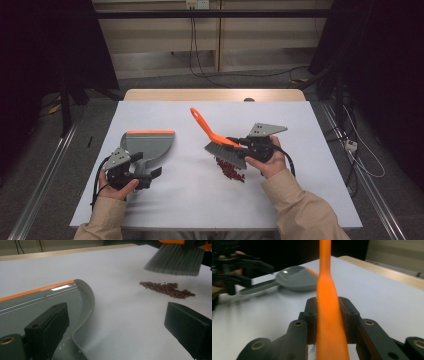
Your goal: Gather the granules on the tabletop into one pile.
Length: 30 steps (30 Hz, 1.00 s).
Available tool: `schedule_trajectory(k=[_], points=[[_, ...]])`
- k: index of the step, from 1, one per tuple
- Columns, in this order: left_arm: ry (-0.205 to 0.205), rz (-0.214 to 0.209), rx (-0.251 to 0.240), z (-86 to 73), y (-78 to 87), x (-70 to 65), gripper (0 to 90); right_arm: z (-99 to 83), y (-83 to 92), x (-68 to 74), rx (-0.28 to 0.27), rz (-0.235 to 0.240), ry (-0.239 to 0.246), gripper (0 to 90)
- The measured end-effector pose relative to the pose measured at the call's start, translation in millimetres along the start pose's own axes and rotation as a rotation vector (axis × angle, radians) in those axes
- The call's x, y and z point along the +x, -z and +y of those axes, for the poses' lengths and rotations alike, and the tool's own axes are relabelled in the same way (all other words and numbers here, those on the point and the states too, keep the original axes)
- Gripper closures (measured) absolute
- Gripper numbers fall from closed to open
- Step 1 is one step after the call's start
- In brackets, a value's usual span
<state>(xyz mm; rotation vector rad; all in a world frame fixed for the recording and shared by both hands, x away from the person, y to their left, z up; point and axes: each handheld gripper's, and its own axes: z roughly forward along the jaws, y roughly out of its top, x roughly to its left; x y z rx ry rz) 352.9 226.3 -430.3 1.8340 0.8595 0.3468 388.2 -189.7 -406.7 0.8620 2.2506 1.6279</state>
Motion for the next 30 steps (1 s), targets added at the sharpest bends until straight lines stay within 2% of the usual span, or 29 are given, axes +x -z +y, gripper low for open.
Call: schedule_trajectory(k=[4, 7, 11, 15, 16, 19, 21, 22, 25, 27, 29, 30], points=[[-0.001, 0.000, -0.001, 0.1, 0.1, 0.1, 5.6, 3.4, 0.1, -20.3, 0.025, -0.082, 0.045, 71.2], [-0.002, 0.000, -0.001, 0.1, 0.4, 0.1, 5.7, -0.7, -3.4, -33.8, 0.045, -0.112, 0.068, 71.2], [0.000, 0.001, 0.004, -0.1, -0.1, 0.2, 5.6, -9.7, -10.8, -45.7, 0.054, -0.114, 0.070, 71.2], [-0.003, 0.001, 0.003, -0.1, -0.3, -0.3, 5.6, -15.1, -16.1, -54.0, 0.058, -0.131, 0.091, 71.2], [-0.004, 0.001, 0.003, -0.1, -0.2, -0.3, 5.6, -17.3, -16.9, -56.1, 0.061, -0.130, 0.081, 71.1], [-0.003, 0.002, 0.002, -0.1, 0.3, 0.3, 5.6, -21.0, -17.9, -57.6, 0.091, -0.149, 0.073, 71.0], [-0.002, 0.002, 0.001, 0.0, 0.2, 0.4, 5.6, -19.6, -16.1, -57.5, 0.103, -0.159, 0.050, 70.7], [-0.001, 0.001, 0.002, 0.0, 0.1, 0.2, 5.6, -18.8, -15.7, -56.5, 0.116, -0.174, 0.042, 70.4], [-0.005, 0.000, 0.002, 0.1, 0.0, -0.4, 5.6, -15.6, -16.6, -53.9, 0.165, -0.181, 0.030, 68.9], [-0.005, 0.000, 0.002, 0.1, 0.2, -0.4, 5.6, -11.4, -18.4, -51.6, 0.199, -0.172, 0.034, 66.1], [-0.005, 0.000, 0.002, 0.0, 0.2, -0.5, 5.6, -5.7, -20.4, -49.1, 0.234, -0.198, 0.052, 64.0], [-0.006, -0.001, 0.003, 0.0, 0.2, -0.5, 5.7, -2.7, -21.8, -48.5, 0.255, -0.196, 0.051, 62.9]])
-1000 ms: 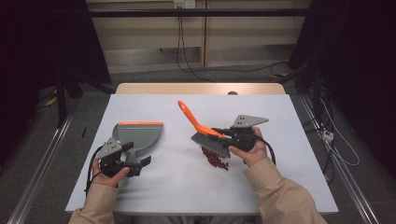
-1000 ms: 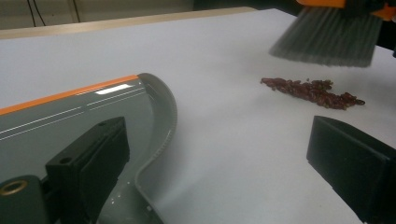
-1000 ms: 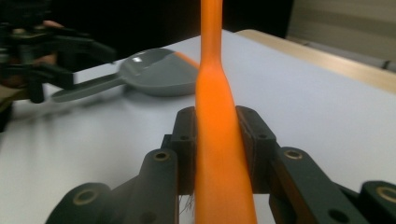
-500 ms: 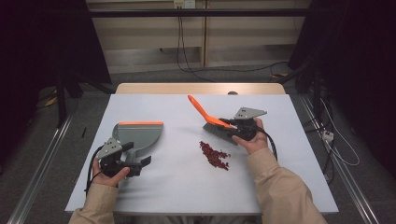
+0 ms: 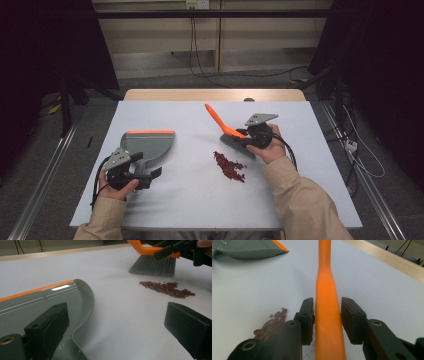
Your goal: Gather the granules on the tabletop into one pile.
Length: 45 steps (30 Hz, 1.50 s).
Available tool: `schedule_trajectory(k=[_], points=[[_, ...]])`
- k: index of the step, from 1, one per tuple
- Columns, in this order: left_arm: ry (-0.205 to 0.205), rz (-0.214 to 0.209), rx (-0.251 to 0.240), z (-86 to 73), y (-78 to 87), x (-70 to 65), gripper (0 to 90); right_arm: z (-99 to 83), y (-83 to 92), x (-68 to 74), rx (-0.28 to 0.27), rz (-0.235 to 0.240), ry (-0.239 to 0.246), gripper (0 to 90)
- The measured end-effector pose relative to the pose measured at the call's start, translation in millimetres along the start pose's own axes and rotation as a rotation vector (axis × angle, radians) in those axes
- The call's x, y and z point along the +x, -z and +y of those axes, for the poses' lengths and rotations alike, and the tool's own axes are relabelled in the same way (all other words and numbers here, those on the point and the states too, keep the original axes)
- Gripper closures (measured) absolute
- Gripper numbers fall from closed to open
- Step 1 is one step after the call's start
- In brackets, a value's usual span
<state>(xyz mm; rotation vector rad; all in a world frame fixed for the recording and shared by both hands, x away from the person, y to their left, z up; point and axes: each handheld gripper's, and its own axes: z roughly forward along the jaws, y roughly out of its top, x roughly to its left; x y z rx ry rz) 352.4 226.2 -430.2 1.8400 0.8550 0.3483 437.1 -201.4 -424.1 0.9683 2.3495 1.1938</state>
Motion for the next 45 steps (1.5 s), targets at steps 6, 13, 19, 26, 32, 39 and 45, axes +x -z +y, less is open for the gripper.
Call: schedule_trajectory(k=[6, 13, 19, 26, 32, 39, 45], points=[[0.001, -0.001, 0.003, -0.2, -0.3, 0.2, 5.6, 16.6, -1.8, -0.7, 0.087, -0.008, -0.061, 60.9], [0.002, 0.000, 0.002, -0.2, 0.1, 0.9, 5.6, 27.6, -8.2, 3.0, 0.229, -0.034, -0.030, 69.3], [-0.003, 0.001, 0.003, -0.1, -0.1, 0.9, 5.6, 26.7, -8.2, 4.8, 0.251, 0.002, 0.031, 71.3], [0.004, 0.004, 0.003, -0.2, -0.4, 1.3, 5.6, 33.3, -17.2, 7.6, 0.162, 0.098, 0.086, 71.3], [0.003, 0.006, 0.003, -0.4, 0.1, 2.8, 5.6, 48.7, -36.4, 17.8, 0.126, 0.140, 0.189, 71.2], [0.014, 0.008, -0.003, -0.9, 0.5, 3.4, 5.6, 54.4, -59.2, 32.0, 0.133, 0.205, 0.249, 71.3], [0.012, 0.009, -0.002, -0.9, 0.7, 3.3, 5.6, 53.0, -54.1, 37.6, 0.158, 0.261, 0.305, 71.4]])
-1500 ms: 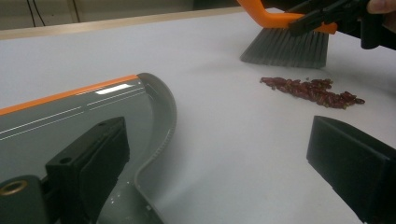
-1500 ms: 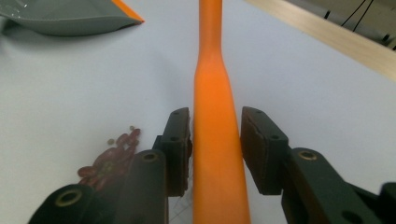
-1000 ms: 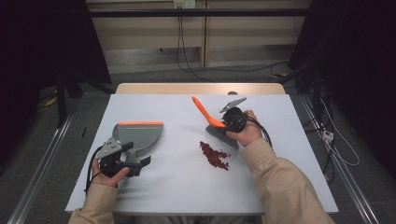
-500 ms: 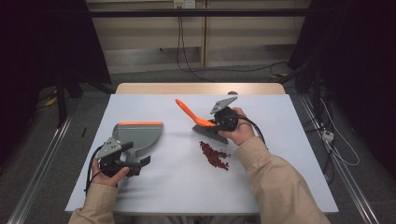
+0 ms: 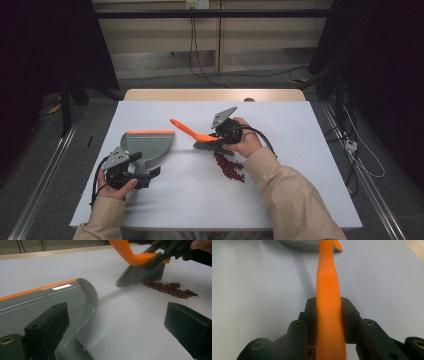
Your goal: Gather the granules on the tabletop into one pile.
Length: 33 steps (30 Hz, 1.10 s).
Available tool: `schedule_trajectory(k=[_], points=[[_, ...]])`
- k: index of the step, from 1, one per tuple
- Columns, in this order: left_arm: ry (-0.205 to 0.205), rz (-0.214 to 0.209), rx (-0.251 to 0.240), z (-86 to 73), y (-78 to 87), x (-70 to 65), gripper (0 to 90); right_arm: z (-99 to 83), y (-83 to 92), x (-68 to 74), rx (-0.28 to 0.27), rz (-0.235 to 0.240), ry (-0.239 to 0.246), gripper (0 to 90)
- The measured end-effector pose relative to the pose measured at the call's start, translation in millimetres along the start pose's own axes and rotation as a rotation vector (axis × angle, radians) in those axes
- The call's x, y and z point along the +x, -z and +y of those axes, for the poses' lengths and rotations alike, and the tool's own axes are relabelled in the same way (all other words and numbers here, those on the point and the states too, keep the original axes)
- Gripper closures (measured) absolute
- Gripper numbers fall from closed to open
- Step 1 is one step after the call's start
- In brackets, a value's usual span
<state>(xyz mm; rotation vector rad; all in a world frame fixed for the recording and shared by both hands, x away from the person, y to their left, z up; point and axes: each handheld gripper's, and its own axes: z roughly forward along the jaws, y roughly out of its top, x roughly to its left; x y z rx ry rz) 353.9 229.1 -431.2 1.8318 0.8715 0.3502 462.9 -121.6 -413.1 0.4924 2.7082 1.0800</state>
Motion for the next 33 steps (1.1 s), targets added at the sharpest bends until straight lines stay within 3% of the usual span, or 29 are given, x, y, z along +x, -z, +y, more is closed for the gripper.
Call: schedule_trajectory(k=[11, 33], points=[[-0.004, 0.000, 0.002, 0.2, 0.0, -0.7, 5.6, -13.5, 19.5, 9.4, 0.042, 0.041, 0.031, 71.4], [-0.014, 0.003, 0.005, 0.8, -0.7, -2.4, 5.6, -30.2, 39.1, 27.4, 0.021, 0.047, 0.053, 71.3]])
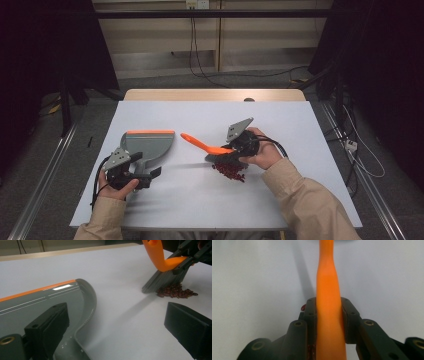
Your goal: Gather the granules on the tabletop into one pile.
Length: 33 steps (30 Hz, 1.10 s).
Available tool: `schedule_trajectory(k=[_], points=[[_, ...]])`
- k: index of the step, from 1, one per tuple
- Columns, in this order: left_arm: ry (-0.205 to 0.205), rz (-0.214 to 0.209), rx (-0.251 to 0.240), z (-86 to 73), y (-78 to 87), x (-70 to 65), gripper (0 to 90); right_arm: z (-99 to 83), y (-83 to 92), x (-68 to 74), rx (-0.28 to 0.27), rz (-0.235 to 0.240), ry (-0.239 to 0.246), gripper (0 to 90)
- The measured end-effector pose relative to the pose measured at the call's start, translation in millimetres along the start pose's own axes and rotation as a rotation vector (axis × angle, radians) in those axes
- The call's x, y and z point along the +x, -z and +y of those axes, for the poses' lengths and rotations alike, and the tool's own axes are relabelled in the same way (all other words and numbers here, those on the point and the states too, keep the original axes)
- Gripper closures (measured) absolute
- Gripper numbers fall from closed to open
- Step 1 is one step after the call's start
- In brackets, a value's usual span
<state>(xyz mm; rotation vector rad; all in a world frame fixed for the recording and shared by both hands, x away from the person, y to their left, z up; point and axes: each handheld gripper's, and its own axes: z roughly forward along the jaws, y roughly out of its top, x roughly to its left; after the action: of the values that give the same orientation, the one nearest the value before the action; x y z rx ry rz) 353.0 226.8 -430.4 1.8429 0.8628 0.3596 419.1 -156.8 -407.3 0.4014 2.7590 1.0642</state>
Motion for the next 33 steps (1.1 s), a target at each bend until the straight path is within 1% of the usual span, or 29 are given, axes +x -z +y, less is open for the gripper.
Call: schedule_trajectory(k=[2, 3, 4, 7, 9, 10, 12, 15, 16, 18, 19, 20, 21, 24, 26, 28, 29, 30, 31, 33], points=[[0.002, 0.001, -0.003, 0.1, 0.2, -0.2, 5.6, 1.1, 1.3, 0.0, -0.014, -0.007, -0.004, 71.3], [0.001, 0.001, -0.003, 0.1, 0.3, -0.1, 5.6, 1.9, 2.4, -0.8, -0.028, 0.000, -0.013, 71.3], [0.001, 0.002, -0.003, 0.1, 0.3, -0.1, 5.6, 3.1, 3.7, -1.5, -0.038, -0.011, -0.014, 71.3], [0.002, 0.000, -0.003, 0.1, 0.2, -0.1, 5.6, 8.2, 5.1, -3.9, -0.052, -0.024, -0.015, 71.3], [0.001, 0.000, -0.003, 0.1, 0.1, 0.2, 5.6, 12.4, 2.9, -6.1, -0.056, -0.026, -0.009, 71.3], [-0.001, 0.000, -0.002, 0.1, 0.1, 0.4, 5.6, 14.7, 0.8, -7.3, -0.055, -0.029, 0.003, 71.3], [0.001, 0.000, -0.002, 0.0, 0.2, 0.7, 5.6, 18.8, -5.2, -9.7, -0.050, -0.033, 0.007, 71.3], [0.004, 0.000, 0.000, -0.1, 0.3, 1.0, 5.6, 24.0, -16.7, -13.8, -0.054, -0.020, 0.011, 71.3], [0.007, 0.000, -0.002, -0.2, 0.3, 0.9, 5.6, 25.8, -20.9, -14.0, -0.052, -0.010, 0.020, 71.3], [0.009, -0.001, -0.005, -0.2, 0.9, 1.2, 5.6, 27.8, -29.7, -10.8, -0.022, 0.003, 0.042, 71.3], [0.009, -0.001, -0.005, -0.2, 1.2, 1.6, 5.6, 27.7, -31.6, -9.0, -0.031, 0.024, 0.048, 71.3], [0.009, 0.001, -0.006, -0.4, 1.4, 2.0, 5.6, 27.6, -31.7, -7.3, -0.034, 0.043, 0.039, 71.3], [0.012, 0.001, -0.007, -0.6, 1.4, 2.1, 5.6, 27.3, -30.9, -5.6, -0.029, 0.040, 0.050, 71.3], [0.010, 0.000, -0.007, -0.4, 1.4, 2.0, 5.6, 24.1, -25.8, -2.4, -0.017, 0.044, 0.053, 71.3], [0.009, -0.001, -0.007, -0.3, 1.2, 1.6, 5.6, 20.7, -21.3, -3.0, -0.020, 0.026, 0.041, 71.3], [0.010, -0.001, -0.006, -0.3, 1.1, 1.3, 5.6, 16.7, -17.2, -5.1, -0.047, 0.023, 0.010, 71.3], [0.011, -0.001, -0.006, -0.4, 1.1, 1.3, 5.6, 15.1, -14.8, -6.5, -0.066, 0.009, 0.001, 71.3], [0.011, 0.000, -0.006, -0.4, 0.9, 1.4, 5.6, 14.2, -12.4, -7.6, -0.085, 0.009, -0.026, 71.3], [0.012, 0.000, -0.006, -0.4, 0.7, 1.5, 5.6, 13.7, -9.6, -8.8, -0.100, 0.001, -0.044, 71.3], [0.012, -0.001, -0.006, -0.5, 0.6, 1.4, 5.6, 13.0, -4.5, -10.5, -0.132, -0.035, -0.094, 71.3]])
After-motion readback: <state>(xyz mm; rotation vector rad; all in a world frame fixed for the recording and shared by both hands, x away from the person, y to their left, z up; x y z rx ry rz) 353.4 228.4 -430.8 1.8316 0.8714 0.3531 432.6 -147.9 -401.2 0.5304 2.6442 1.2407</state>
